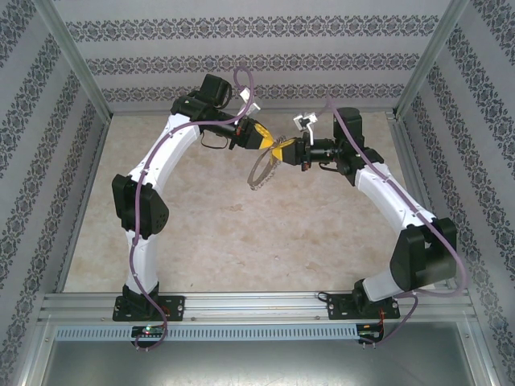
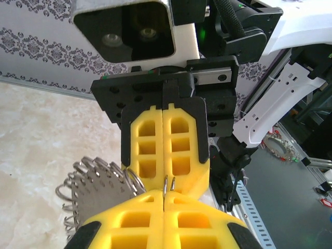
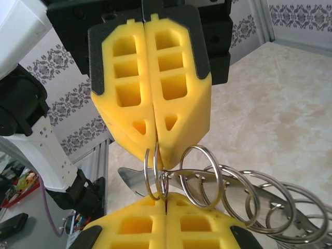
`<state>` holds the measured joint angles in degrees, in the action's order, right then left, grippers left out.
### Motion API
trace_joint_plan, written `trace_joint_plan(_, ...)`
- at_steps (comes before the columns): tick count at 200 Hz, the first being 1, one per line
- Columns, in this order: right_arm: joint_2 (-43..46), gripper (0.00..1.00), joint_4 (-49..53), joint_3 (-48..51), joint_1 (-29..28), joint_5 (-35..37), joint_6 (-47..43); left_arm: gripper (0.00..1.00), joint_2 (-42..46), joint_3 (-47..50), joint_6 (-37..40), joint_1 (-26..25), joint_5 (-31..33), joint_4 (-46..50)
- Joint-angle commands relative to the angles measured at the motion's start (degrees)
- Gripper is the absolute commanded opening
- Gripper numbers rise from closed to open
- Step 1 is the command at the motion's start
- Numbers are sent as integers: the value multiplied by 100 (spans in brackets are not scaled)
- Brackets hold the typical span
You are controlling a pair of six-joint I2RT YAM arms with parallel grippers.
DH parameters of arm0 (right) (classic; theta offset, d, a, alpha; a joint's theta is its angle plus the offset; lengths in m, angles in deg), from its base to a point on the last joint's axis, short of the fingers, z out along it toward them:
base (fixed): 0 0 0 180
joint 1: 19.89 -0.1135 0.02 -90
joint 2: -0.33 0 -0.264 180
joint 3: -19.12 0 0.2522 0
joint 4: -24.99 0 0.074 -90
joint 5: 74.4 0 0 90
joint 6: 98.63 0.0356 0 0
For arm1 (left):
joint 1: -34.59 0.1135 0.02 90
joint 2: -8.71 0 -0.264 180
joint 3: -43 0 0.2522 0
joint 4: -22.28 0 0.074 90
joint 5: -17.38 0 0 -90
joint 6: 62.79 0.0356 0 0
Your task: Put the keys on the keyring
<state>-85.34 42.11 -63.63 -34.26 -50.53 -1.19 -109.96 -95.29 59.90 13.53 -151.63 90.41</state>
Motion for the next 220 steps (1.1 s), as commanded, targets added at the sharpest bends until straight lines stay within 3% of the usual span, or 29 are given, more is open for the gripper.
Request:
trace_joint_plan(1, -178, 0, 39, -200, -101, -137, -13, 0, 6, -194, 38, -61, -327, -190)
trace_joint_plan(30, -330, 0, 93, -363, -98, 81, 74, 0, 11, -191, 59, -65, -331, -181)
trace_joint_plan(43, -376, 25, 116, -380, -55, 123, 99, 0, 11, -190, 54, -59, -320, -173)
trace_joint_plan(60, -225, 34, 149, -252, 15, 148, 72, 0, 11, -187, 49, -62, -302, -181)
trace_joint_plan(130, 888, 33, 66, 341, 376, 173, 140, 0, 19, -193, 36, -60, -300, -185)
trace_joint_plan(220, 487, 35, -577, 39, 22, 535, 581, 0, 27, -198, -58, -69, -300, -269)
